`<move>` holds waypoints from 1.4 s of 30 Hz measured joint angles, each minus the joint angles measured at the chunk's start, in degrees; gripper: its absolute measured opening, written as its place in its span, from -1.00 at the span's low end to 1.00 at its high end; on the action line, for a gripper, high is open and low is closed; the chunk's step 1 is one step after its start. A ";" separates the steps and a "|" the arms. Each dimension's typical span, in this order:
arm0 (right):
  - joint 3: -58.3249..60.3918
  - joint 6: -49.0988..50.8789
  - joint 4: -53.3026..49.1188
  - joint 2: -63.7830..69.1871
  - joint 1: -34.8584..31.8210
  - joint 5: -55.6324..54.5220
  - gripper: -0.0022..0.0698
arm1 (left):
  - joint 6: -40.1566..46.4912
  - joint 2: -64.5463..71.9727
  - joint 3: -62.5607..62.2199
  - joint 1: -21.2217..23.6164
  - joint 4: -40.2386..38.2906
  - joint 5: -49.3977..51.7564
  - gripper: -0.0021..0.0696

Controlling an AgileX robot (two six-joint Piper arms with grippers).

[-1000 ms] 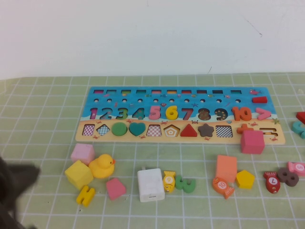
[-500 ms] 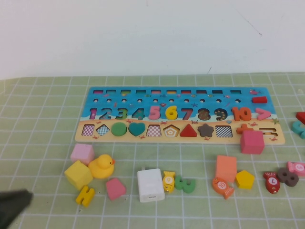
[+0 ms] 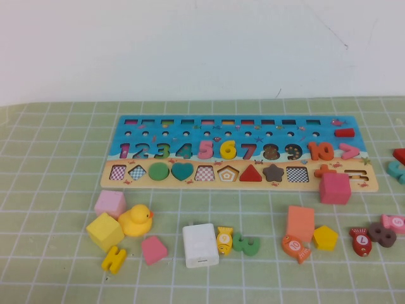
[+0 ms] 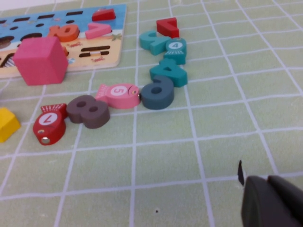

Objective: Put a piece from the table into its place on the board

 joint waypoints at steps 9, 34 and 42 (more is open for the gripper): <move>0.00 0.00 0.00 0.00 0.00 0.00 -0.95 | -1.50 -0.49 7.30 7.41 -4.95 1.16 -0.95; 0.00 0.00 0.00 0.00 0.00 0.00 -0.95 | 2.54 -0.49 7.30 7.50 -5.67 1.43 -0.95; 0.00 0.00 0.00 0.00 0.00 0.00 -0.95 | 2.54 -0.49 7.30 7.29 -5.76 1.43 -0.95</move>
